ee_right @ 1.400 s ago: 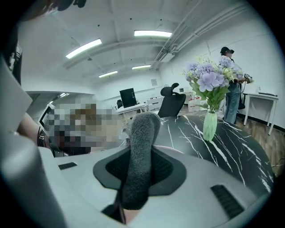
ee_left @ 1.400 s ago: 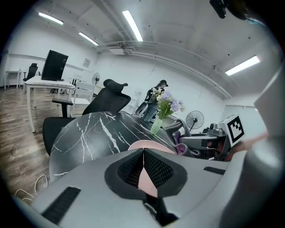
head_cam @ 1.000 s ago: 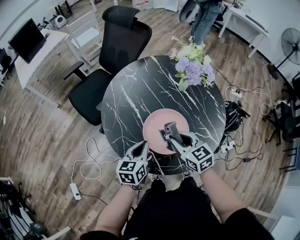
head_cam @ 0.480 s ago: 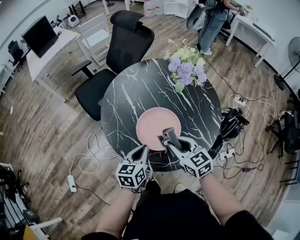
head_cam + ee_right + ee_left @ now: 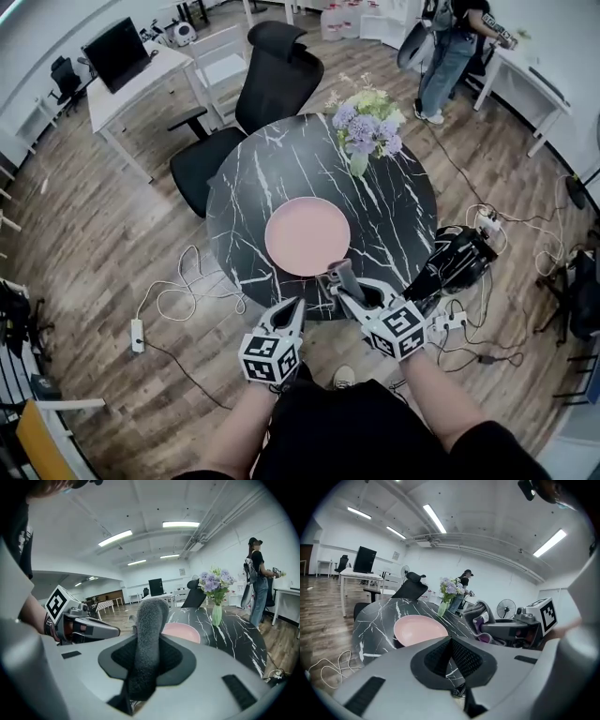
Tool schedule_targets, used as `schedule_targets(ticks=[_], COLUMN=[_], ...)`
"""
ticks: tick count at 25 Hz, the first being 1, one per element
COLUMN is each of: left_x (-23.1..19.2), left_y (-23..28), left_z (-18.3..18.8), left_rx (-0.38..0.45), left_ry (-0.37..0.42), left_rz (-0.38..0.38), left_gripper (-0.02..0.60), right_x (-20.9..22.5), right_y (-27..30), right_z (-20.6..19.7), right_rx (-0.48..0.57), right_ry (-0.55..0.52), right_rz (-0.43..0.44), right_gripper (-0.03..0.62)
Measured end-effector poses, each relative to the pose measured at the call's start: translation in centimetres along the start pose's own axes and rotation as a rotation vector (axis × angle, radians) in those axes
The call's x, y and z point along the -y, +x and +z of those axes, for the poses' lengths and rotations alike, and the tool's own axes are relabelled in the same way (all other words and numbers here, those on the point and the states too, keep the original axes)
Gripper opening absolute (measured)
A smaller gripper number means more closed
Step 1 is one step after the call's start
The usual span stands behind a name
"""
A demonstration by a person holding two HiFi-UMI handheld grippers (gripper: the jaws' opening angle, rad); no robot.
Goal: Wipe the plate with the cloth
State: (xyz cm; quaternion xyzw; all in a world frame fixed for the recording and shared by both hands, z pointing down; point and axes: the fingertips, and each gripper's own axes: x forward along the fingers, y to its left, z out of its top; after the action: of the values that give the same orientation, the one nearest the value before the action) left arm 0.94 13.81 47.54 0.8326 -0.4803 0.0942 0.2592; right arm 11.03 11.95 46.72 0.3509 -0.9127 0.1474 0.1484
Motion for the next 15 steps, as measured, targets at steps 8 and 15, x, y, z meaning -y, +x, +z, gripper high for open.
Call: schedule_targets(ticks=[8,15], left_x=[3.4,4.9], left_y=[-4.0,-6.5], left_z=[-2.9,-4.6], left_rx=[0.040,0.037], left_ry=[-0.033,-0.029], left_rz=[0.070,0.095], left_gripper=[0.018,0.018], right_x=[-2.4,-4.4], right_y=[-3.7,-5.2], right_z=[-1.7,-2.4], right_rx=[-0.019,-0.011], right_ry=[-0.038,-0.034], right_rz=[0.072,0.098], right_gripper=[0.107,0.107])
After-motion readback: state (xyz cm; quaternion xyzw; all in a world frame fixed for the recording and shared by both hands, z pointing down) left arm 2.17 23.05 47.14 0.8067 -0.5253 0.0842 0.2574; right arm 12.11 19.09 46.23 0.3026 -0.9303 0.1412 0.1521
